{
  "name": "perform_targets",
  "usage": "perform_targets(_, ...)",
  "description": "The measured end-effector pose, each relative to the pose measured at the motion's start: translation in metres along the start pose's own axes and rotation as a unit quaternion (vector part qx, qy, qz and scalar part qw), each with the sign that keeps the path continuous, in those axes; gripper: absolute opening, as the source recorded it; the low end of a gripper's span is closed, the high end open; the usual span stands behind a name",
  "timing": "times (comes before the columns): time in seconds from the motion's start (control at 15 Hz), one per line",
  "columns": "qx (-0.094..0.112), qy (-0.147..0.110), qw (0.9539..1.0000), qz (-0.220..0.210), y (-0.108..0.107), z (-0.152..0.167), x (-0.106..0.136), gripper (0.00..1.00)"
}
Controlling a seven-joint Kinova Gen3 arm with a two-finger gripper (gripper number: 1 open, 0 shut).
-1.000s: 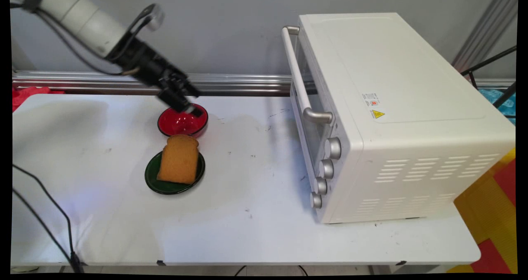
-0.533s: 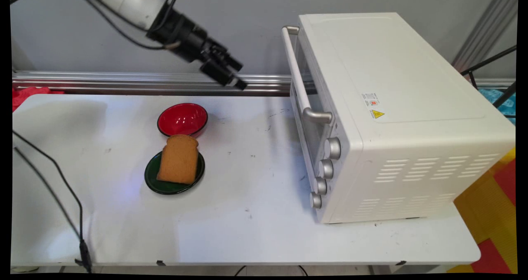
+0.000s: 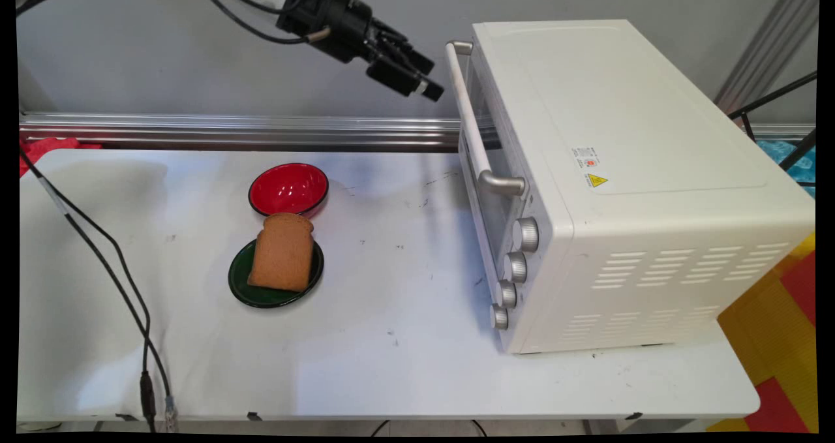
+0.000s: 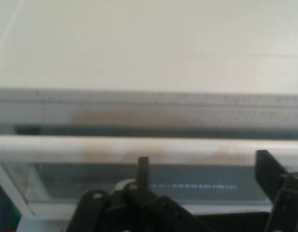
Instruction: Open the oven
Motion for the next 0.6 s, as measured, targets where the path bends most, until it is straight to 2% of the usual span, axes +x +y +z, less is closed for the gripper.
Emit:
perform_targets(0.4,-0.008,0.017,0.9998,0.010,-0.005,0.010,0.009,0.00)
perform_targets(0.6,-0.009,0.016,0.9997,0.014,-0.008,0.015,0.010,0.00)
